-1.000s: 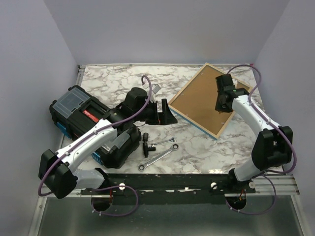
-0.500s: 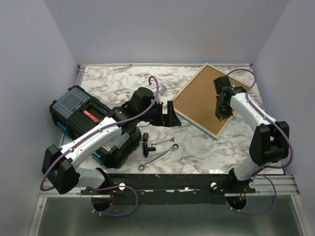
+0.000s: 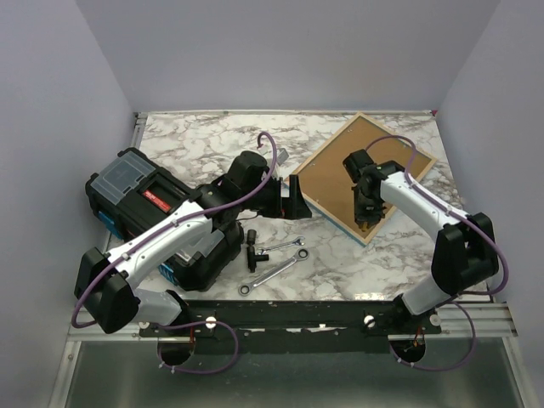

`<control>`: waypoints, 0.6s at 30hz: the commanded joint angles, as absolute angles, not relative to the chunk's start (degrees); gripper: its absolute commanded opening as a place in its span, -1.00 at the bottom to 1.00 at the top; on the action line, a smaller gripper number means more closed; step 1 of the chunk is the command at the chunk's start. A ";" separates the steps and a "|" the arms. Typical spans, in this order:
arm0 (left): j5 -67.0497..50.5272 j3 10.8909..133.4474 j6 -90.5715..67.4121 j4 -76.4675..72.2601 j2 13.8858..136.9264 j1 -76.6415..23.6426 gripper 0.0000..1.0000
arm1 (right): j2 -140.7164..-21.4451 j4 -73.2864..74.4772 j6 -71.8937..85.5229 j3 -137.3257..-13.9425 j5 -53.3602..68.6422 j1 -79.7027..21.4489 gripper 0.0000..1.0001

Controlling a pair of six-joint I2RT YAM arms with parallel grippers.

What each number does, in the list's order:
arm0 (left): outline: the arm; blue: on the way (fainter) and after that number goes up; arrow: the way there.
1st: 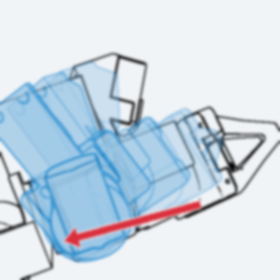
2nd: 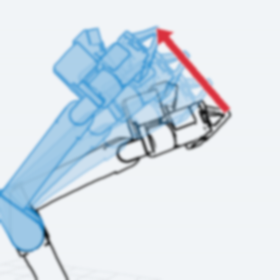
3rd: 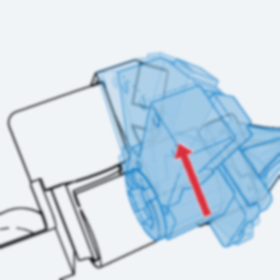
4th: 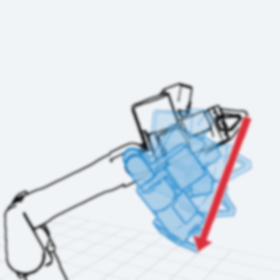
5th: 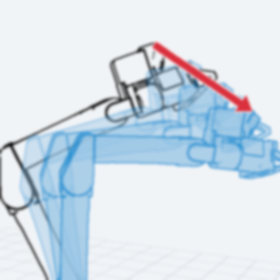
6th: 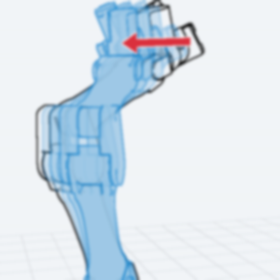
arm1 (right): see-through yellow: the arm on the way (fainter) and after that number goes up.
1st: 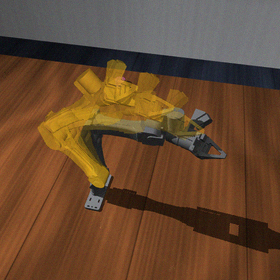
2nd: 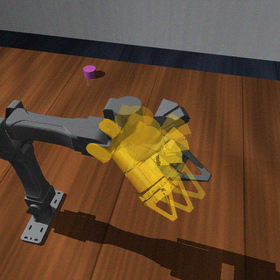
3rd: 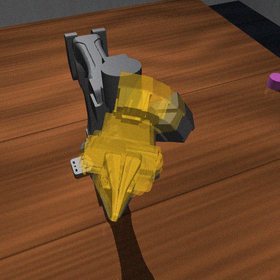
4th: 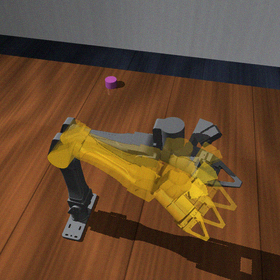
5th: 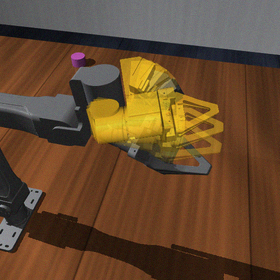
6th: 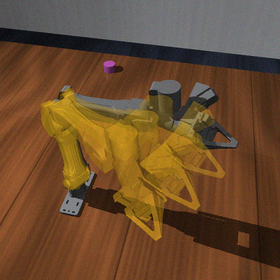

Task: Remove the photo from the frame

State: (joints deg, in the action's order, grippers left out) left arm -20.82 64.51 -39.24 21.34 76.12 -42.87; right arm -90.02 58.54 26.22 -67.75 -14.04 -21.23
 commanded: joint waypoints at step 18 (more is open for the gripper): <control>-4.77 77.61 -49.53 34.95 90.35 -41.10 0.87 | -77.39 47.99 39.28 -70.84 -19.34 -32.70 -0.99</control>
State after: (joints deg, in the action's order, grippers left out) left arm -11.22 74.89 -43.20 30.96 85.36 -40.01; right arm -86.56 46.70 36.69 -69.97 -6.63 -32.93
